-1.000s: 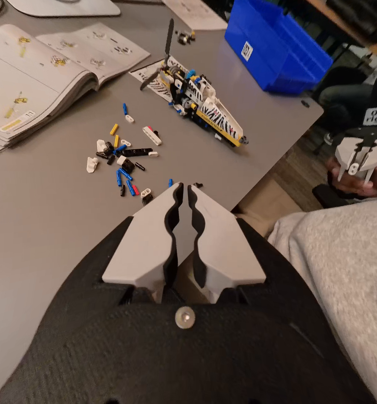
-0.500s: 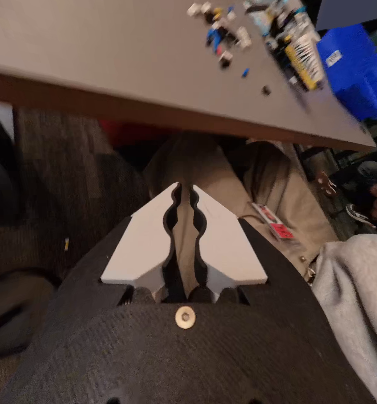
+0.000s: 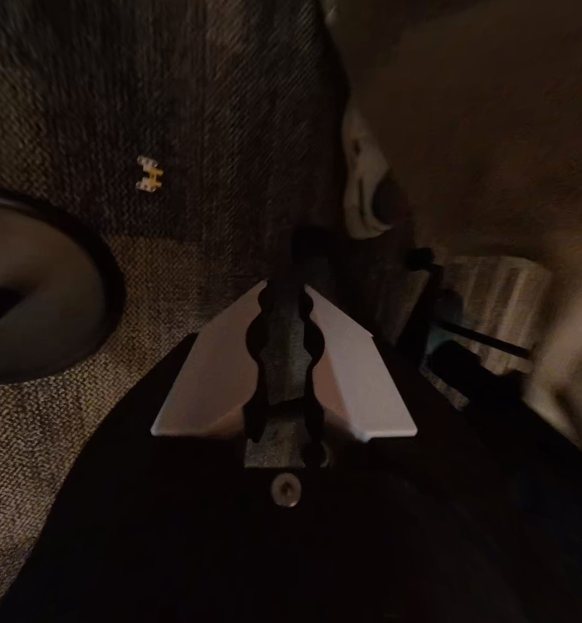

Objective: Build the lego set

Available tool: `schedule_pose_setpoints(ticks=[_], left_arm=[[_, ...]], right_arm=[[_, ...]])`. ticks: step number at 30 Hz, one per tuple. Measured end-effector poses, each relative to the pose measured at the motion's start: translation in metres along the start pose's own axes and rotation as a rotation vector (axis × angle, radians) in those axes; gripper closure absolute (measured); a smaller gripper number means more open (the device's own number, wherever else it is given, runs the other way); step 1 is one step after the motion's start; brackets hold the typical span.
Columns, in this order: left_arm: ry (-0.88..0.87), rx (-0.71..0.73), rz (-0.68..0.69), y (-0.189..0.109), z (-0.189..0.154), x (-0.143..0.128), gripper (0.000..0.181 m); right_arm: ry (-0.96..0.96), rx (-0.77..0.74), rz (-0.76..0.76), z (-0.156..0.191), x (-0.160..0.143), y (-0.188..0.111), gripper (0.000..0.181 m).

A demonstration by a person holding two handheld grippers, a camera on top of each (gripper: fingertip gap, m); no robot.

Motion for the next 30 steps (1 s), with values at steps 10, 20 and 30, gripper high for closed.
schedule_pose_setpoints(ticks=[10, 20, 30], left_arm=[[0.0, 0.301, 0.123, 0.2, 0.16, 0.027, 0.132], [0.154, 0.403, -0.018, 0.274, 0.169, 0.04, 0.126], [0.044, 0.406, 0.001, 0.277, 0.181, 0.031, 0.157]], right_arm=[[-0.107, -0.252, 0.085, -0.057, 0.011, 0.048, 0.177], [-0.051, -0.334, 0.158, -0.094, 0.019, 0.064, 0.176], [-0.026, -0.32, 0.174, -0.098, 0.015, 0.068, 0.176]])
Point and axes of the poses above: each gripper's, where its closed fingertips meet, y out along the fingers, x out of its top, z = x × y across the jaws, the point moved 5 cm from there along -y, back along the fingers, and after that the axes turned 2 degrees about -y, right-handed, at the moved point
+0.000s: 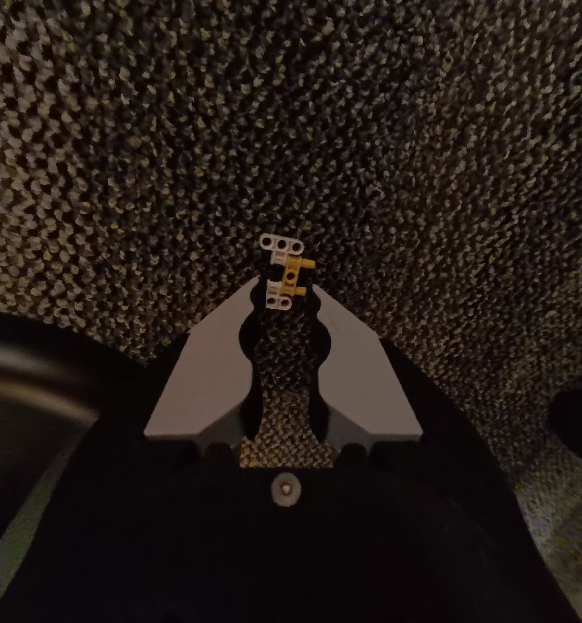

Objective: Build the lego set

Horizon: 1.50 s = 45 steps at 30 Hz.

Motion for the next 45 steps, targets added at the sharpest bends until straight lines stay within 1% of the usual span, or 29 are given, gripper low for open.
schedule_pose_setpoints(ticks=[3, 5, 8, 10, 13, 16, 20, 22, 24, 26, 27, 29, 30, 32, 35, 37, 39, 41, 43, 45], left_arm=[[-0.033, -0.029, -0.009, -0.009, 0.003, 0.001, 0.157], [-0.055, -0.045, -0.043, -0.025, 0.005, 0.004, 0.157], [-0.076, -0.078, -0.123, -0.068, 0.004, 0.011, 0.158], [-0.064, -0.128, -0.193, -0.11, -0.002, 0.016, 0.158], [-0.077, -0.245, -0.303, -0.185, -0.018, 0.017, 0.158], [-0.052, -0.274, -0.438, -0.273, -0.036, 0.017, 0.158], [0.152, -0.23, -0.609, -0.398, -0.066, 0.013, 0.158], [0.225, -0.191, -0.725, -0.467, -0.08, 0.016, 0.158], [0.278, -0.158, -0.863, -0.541, -0.096, 0.025, 0.159], [0.349, -0.131, -0.972, -0.609, -0.121, 0.036, 0.159], [0.395, -0.134, -0.994, -0.636, -0.139, 0.043, 0.159], [0.475, -0.175, -0.97, -0.673, -0.184, 0.057, 0.158], [0.517, -0.205, -0.955, -0.686, -0.209, 0.065, 0.158], [0.597, -0.271, -0.925, -0.703, -0.259, 0.083, 0.158], [0.706, -0.439, -0.819, -0.705, -0.331, 0.114, 0.158], [0.752, -0.544, -0.769, -0.699, -0.368, 0.133, 0.158], [0.794, -0.589, -0.721, -0.685, -0.398, 0.145, 0.158], [0.845, -0.612, -0.636, -0.667, -0.424, 0.144, 0.158], [0.875, -0.583, -0.578, -0.654, -0.44, 0.142, 0.158], [0.868, -0.591, -0.555, -0.653, -0.453, 0.141, 0.158]], right_arm=[[-0.001, 0.013, -0.003, 0.001, 0.0, 0.0, 0.176], [-0.002, 0.025, -0.018, 0.004, 0.001, -0.002, 0.176], [-0.014, 0.05, -0.063, 0.012, 0.004, -0.01, 0.176], [-0.031, 0.074, -0.107, 0.02, 0.007, -0.019, 0.177], [-0.074, 0.101, -0.179, 0.035, 0.008, -0.035, 0.177], [-0.111, 0.125, -0.242, 0.052, 0.004, -0.054, 0.177], [-0.161, 0.177, -0.3, 0.074, -0.004, -0.079, 0.177], [-0.205, 0.19, -0.315, 0.08, -0.007, -0.092, 0.177], [-0.257, 0.185, -0.334, 0.082, -0.009, -0.104, 0.177], [-0.294, 0.176, -0.354, 0.078, -0.01, -0.115, 0.177], [-0.302, 0.175, -0.364, 0.075, -0.009, -0.12, 0.177], [-0.304, 0.167, -0.39, 0.065, -0.006, -0.128, 0.177], [-0.293, 0.142, -0.405, 0.058, -0.002, -0.132, 0.177], [-0.253, 0.075, -0.445, 0.04, 0.01, -0.141, 0.177], [-0.223, 0.03, -0.515, 0.022, 0.039, -0.157, 0.177], [-0.258, -0.023, -0.541, 0.012, 0.057, -0.169, 0.177], [-0.308, -0.105, -0.55, 0.0, 0.071, -0.18, 0.178], [-0.335, -0.16, -0.569, -0.011, 0.081, -0.188, 0.177], [-0.326, -0.159, -0.597, -0.018, 0.091, -0.193, 0.177], [-0.318, -0.145, -0.618, -0.022, 0.1, -0.196, 0.177]])
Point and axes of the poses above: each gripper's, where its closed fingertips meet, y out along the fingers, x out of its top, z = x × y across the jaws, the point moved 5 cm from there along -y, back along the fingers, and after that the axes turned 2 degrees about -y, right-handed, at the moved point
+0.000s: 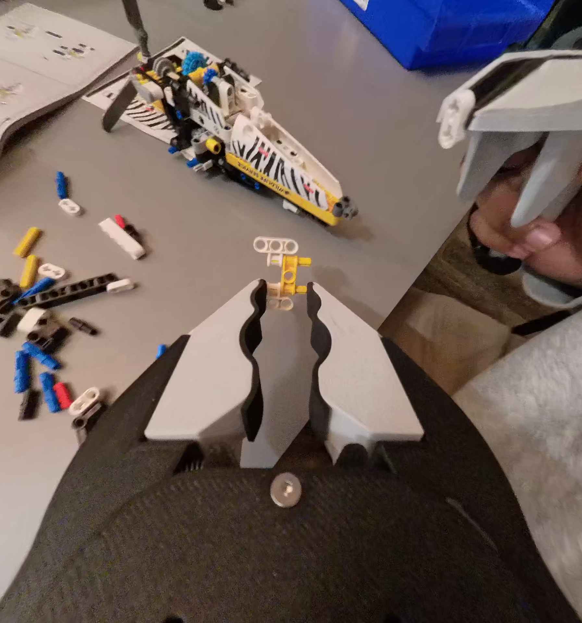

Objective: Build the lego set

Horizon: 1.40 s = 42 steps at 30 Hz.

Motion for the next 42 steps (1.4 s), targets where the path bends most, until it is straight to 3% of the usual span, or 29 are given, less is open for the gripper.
schedule_pose_setpoints(ticks=[7, 10, 16, 20, 25, 28, 32, 39, 42], left_arm=[[-0.085, -0.093, 0.082, 0.015, -0.017, 0.0, 0.158], [-0.087, -0.023, 0.144, 0.016, -0.018, -0.011, 0.158], [-0.166, 0.021, 0.268, 0.025, -0.027, -0.022, 0.158], [-0.202, 0.045, 0.273, 0.021, -0.037, -0.026, 0.156], [-0.213, 0.055, 0.27, 0.017, -0.049, -0.029, 0.14], [-0.191, 0.074, 0.275, 0.011, -0.052, -0.033, 0.14], [-0.195, 0.073, 0.189, 0.001, -0.053, -0.029, 0.14], [-0.237, 0.017, 0.109, -0.008, -0.054, -0.028, 0.14], [-0.217, 0.017, 0.086, -0.013, -0.053, -0.028, 0.14]], right_arm=[[-0.072, 0.032, -0.036, 0.005, 0.035, -0.006, 0.177], [-0.142, -0.025, -0.045, -0.002, 0.029, -0.018, 0.177], [-0.024, -0.001, -0.08, -0.01, 0.015, -0.034, 0.177], [-0.046, -0.045, 0.064, -0.012, -0.01, -0.039, 0.177], [-0.034, -0.095, 0.256, -0.011, -0.044, -0.038, 0.176], [-0.075, -0.219, 0.403, -0.025, -0.058, -0.045, 0.176], [-0.138, -0.341, 0.56, -0.043, -0.065, -0.053, 0.176], [-0.196, -0.427, 0.756, -0.054, -0.075, -0.053, 0.176], [-0.233, -0.452, 0.759, -0.052, -0.074, -0.052, 0.16]])
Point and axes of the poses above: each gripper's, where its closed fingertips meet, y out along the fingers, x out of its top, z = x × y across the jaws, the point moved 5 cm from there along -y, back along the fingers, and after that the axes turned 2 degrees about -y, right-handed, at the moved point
